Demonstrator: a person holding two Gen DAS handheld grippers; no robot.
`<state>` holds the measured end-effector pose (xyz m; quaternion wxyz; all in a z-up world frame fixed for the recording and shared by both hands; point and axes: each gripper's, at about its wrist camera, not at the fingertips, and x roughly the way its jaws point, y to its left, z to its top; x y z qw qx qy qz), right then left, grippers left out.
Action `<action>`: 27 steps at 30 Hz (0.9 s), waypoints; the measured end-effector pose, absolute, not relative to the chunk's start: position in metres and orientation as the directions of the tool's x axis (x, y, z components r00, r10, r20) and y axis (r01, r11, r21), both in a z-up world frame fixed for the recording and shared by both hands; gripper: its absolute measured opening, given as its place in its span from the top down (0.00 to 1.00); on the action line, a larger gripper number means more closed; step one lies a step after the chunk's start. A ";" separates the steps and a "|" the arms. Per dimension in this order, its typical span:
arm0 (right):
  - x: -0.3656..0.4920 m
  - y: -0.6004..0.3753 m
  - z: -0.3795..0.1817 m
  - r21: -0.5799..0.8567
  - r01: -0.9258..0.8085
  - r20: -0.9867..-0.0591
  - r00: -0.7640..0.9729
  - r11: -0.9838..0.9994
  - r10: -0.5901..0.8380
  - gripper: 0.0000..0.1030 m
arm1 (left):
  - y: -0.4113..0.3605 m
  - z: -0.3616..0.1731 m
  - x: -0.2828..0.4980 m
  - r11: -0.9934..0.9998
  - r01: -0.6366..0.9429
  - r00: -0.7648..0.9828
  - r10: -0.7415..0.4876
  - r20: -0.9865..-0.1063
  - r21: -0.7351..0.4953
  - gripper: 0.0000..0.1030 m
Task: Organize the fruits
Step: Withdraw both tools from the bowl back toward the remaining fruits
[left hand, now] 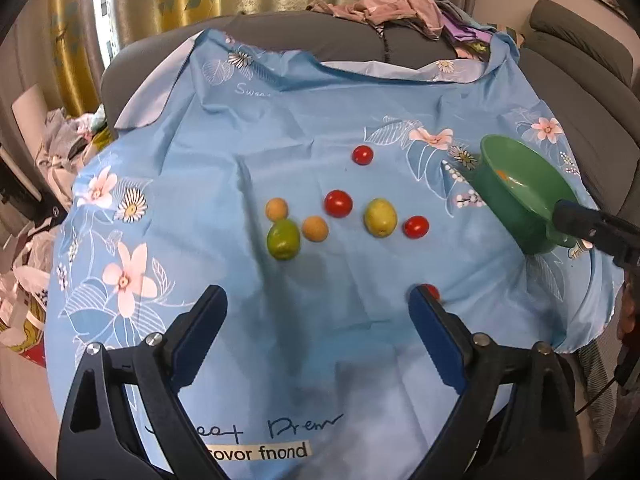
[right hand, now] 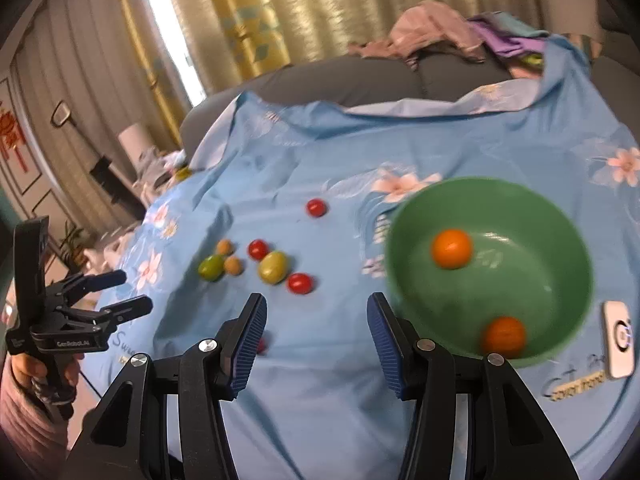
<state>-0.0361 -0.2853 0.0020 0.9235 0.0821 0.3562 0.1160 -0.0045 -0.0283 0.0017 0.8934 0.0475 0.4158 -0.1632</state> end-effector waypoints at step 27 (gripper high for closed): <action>0.034 -0.214 -0.028 0.195 -0.251 -0.723 0.616 0.948 0.312 0.49 | -0.011 -0.015 0.028 0.943 0.332 0.616 -0.196 -0.763 0.025 0.10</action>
